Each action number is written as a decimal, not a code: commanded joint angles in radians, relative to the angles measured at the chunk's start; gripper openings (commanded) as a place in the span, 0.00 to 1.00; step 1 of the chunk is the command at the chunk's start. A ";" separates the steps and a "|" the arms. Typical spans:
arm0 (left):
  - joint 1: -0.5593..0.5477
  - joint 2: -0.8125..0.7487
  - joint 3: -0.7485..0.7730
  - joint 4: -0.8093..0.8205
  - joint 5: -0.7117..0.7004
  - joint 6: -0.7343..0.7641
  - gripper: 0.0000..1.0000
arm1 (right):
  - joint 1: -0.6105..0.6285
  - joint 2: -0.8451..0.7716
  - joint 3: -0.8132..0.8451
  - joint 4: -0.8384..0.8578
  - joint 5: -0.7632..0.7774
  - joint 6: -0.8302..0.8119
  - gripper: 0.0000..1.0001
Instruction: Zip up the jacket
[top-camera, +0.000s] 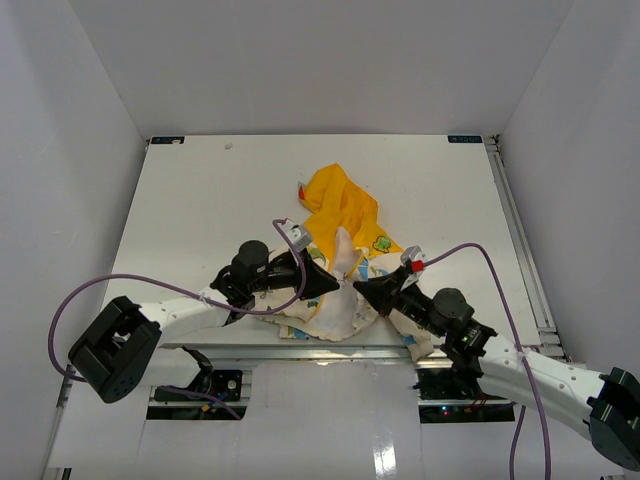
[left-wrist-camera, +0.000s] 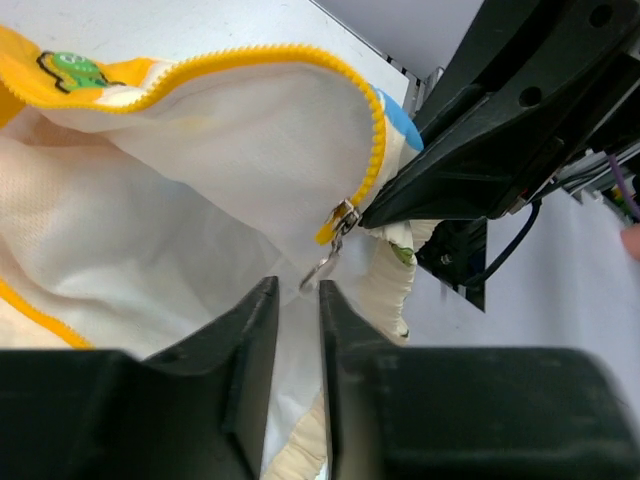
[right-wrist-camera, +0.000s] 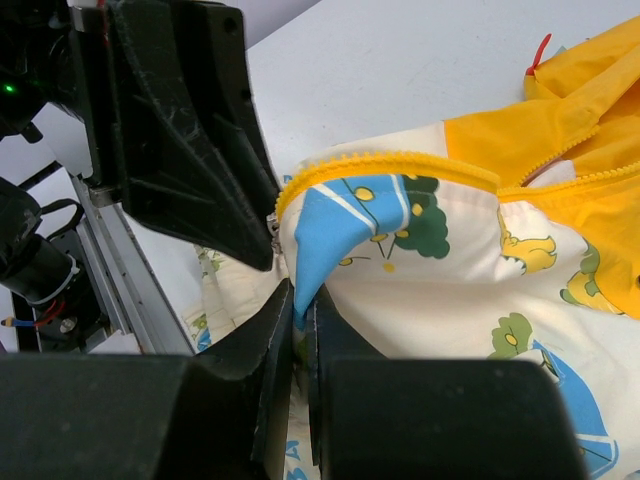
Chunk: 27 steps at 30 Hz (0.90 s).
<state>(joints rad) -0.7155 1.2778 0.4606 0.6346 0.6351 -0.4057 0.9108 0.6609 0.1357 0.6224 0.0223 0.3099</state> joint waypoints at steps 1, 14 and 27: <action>0.004 -0.042 -0.008 -0.055 -0.029 0.018 0.38 | 0.000 -0.003 0.059 0.054 -0.004 -0.014 0.08; 0.005 -0.263 0.105 -0.645 -0.436 -0.009 0.56 | -0.001 -0.069 0.017 0.002 0.007 0.000 0.08; -0.059 -0.007 0.262 -0.976 -0.457 0.048 0.62 | -0.001 -0.149 0.001 -0.055 -0.009 0.003 0.08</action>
<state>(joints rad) -0.7418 1.1778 0.6729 -0.2331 0.1747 -0.3937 0.9100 0.5323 0.1336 0.5455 0.0223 0.3103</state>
